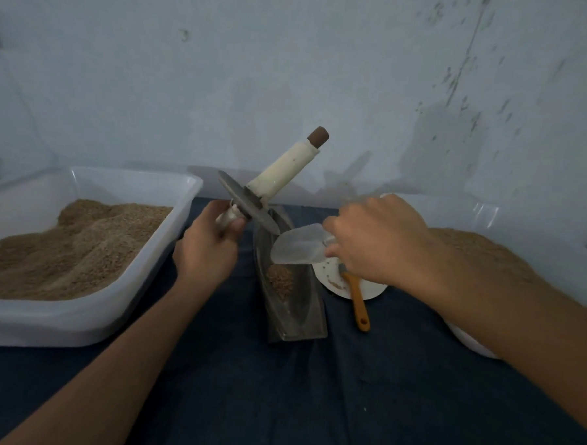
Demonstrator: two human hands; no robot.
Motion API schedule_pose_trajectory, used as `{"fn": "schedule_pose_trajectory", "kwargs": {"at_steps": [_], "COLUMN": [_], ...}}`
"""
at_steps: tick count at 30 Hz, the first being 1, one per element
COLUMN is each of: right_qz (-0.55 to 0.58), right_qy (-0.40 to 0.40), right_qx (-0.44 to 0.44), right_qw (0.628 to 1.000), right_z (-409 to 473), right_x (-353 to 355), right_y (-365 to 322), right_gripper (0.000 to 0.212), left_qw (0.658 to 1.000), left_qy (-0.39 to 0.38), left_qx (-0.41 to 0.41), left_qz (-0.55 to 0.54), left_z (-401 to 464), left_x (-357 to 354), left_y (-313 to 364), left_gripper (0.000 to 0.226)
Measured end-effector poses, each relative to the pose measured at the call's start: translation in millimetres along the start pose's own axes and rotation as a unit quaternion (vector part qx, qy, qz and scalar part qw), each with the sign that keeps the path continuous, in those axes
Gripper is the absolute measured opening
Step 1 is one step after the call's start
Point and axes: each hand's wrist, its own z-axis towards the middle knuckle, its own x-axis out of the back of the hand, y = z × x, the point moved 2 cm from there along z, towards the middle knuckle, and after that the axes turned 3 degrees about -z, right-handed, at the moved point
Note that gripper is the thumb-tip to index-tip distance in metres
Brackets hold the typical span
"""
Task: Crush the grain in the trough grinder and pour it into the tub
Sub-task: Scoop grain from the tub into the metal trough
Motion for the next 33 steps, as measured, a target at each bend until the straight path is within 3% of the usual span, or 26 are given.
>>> {"fn": "schedule_pose_trajectory", "kwargs": {"at_steps": [3, 7, 10, 13, 18, 25, 33], "right_qz": [0.098, 0.186, 0.155, 0.100, 0.034, 0.069, 0.252], "right_qy": [-0.013, -0.039, -0.080, -0.193, -0.326, -0.290, -0.262], "right_qx": [-0.031, -0.147, -0.236, -0.288, -0.261, -0.254, -0.248], "right_qw": [0.995, 0.971, 0.956, 0.932, 0.908, 0.920, 0.898], "right_z": [-8.1, -22.5, -46.6, -82.2, -116.9, -104.6, -86.6], "right_x": [-3.2, -17.0, -40.3, -72.3, -115.1, -138.6, -172.8], "right_y": [18.3, 78.6, 138.3, 178.6, 182.0, 168.6, 144.8], "right_gripper": [0.029, 0.046, 0.053, 0.054, 0.043, 0.032, 0.032], "left_qw": [1.000, 0.999, 0.998, 0.997, 0.994, 0.992, 0.986], "left_qy": [-0.005, -0.001, -0.019, -0.033, -0.010, -0.009, -0.012], "left_qx": [-0.014, -0.040, -0.050, -0.068, -0.080, -0.070, -0.083], "left_qz": [-0.013, 0.010, 0.020, 0.031, 0.079, 0.105, 0.147], "left_z": [-0.8, -0.3, -2.7, -7.1, -11.2, -8.4, -9.1], "left_x": [0.7, -2.7, -5.1, -6.6, -10.5, -9.0, -9.0], "left_y": [-4.6, -7.2, -3.8, 1.2, 3.7, 0.6, -3.5], "left_gripper": [0.019, 0.022, 0.024, 0.025, 0.030, 0.029, 0.031]}}
